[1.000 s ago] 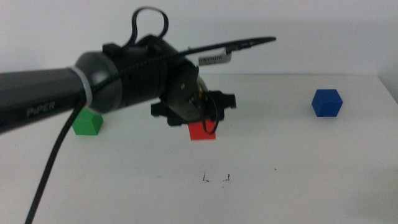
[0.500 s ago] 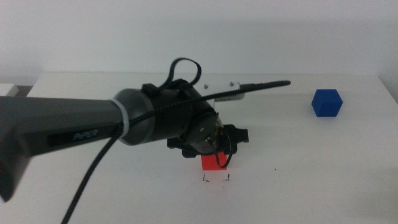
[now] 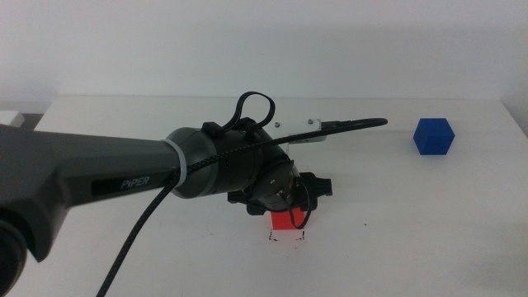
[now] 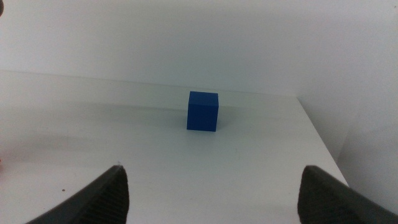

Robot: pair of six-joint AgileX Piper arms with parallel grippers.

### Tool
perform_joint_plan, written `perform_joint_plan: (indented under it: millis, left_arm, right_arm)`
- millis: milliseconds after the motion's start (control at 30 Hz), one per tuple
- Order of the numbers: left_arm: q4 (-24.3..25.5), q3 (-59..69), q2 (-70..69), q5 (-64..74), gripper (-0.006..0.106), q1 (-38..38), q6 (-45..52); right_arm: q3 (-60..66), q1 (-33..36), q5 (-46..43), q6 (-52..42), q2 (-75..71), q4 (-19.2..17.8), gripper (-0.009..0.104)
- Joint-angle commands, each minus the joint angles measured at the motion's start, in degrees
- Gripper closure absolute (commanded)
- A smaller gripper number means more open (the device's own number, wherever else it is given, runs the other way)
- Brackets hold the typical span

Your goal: Stack red cubes first, then green, then blue cubes in a specific spot.

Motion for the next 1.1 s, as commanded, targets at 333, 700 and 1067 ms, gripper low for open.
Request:
perform_joint_plan:
  millis: [333,700,1067]
  left_arm:
    - [-6.5,0.0,0.6,2.7,0.102,-0.3,4.4]
    - [-7.0,0.0,0.6,5.6,0.087,-0.3,4.4]
    - [-7.9,-0.1,-0.8,7.6,0.014,-0.3,7.1]
  right_arm:
    - [0.2,-0.3,-0.5,-0.4,-0.3,-0.3,0.002]
    - [0.2,-0.3,-0.5,-0.4,-0.3,-0.3,0.002]
    - [0.2,-0.3,-0.5,-0.4,-0.3,-0.3,0.002]
